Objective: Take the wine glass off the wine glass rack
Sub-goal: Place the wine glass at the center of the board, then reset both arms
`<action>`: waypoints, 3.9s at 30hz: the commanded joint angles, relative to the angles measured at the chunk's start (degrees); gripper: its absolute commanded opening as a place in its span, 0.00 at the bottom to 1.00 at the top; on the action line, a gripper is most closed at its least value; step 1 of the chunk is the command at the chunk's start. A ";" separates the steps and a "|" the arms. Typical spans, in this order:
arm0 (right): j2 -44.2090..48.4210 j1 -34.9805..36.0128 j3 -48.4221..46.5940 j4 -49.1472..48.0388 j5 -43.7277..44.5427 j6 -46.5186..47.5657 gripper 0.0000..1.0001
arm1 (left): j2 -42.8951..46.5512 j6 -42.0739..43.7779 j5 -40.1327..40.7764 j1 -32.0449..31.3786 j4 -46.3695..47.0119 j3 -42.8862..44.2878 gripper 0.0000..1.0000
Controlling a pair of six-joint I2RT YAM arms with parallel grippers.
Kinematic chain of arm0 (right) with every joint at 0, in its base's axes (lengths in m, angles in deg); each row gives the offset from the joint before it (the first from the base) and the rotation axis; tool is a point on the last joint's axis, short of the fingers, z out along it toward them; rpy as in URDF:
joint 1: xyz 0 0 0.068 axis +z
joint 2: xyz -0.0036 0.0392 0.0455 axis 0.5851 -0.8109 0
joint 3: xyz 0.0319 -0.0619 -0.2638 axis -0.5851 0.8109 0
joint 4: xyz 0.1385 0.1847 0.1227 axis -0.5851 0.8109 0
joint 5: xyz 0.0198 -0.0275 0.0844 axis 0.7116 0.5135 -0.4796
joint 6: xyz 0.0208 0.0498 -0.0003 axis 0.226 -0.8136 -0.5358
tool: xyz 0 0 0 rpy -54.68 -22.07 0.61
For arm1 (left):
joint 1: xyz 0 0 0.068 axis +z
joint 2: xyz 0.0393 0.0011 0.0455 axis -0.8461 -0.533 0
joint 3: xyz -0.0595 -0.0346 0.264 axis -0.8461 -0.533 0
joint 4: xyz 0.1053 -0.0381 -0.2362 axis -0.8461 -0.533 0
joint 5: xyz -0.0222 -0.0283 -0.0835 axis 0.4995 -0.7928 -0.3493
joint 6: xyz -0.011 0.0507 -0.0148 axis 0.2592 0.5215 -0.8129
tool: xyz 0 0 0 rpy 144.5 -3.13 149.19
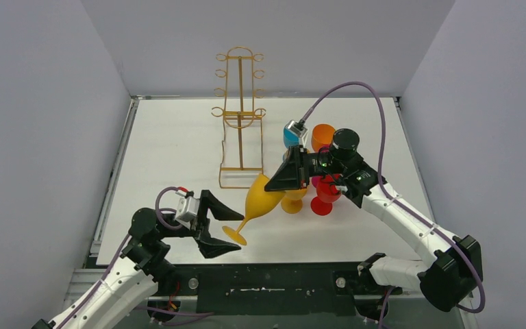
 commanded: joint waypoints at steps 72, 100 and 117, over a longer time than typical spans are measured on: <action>-9.94 35.32 -7.60 33.04 87.42 39.04 0.13 | -10.48 -3.35 63.38 16.89 -55.47 17.20 0.97; 7.60 33.35 -11.22 33.29 97.74 41.18 0.86 | -11.23 -2.00 60.04 16.83 -53.70 16.33 0.97; -0.04 -14.51 -20.25 45.66 75.64 34.30 1.00 | -23.78 2.53 59.42 19.78 -56.89 32.35 0.97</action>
